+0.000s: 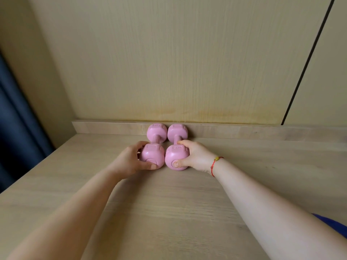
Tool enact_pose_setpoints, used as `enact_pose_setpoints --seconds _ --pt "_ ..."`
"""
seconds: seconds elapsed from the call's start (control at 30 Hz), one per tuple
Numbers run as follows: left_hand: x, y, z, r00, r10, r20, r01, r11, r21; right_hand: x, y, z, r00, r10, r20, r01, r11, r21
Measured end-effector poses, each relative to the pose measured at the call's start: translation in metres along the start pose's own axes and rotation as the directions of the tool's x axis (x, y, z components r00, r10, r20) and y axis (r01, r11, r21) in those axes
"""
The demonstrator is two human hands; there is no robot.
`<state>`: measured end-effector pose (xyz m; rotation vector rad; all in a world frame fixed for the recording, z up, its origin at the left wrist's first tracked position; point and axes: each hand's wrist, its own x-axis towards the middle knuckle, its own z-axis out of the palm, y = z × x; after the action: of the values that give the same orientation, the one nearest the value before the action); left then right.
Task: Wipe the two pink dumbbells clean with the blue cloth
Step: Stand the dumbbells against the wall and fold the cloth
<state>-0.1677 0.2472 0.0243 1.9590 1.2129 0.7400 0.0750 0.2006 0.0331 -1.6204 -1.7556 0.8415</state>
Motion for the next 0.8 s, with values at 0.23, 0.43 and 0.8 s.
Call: enact_pose_setpoints --seconds 0.23,0.43,0.8 --pt "0.004 -0.009 -0.006 1.0 0.002 0.012 -0.002 1.0 -0.02 0.006 -0.002 0.004 1.0 -0.003 0.001 0.003 0.999 -0.048" --pt "-0.002 -0.007 -0.002 1.0 -0.024 0.012 0.025 0.998 -0.05 -0.001 -0.008 0.005 0.999 0.035 0.024 -0.034 0.998 -0.049" --pt "-0.033 0.031 0.031 0.973 -0.154 -0.171 0.181 0.971 0.157 -0.044 -0.041 0.005 0.996 0.081 -0.043 -0.076 0.992 0.099"
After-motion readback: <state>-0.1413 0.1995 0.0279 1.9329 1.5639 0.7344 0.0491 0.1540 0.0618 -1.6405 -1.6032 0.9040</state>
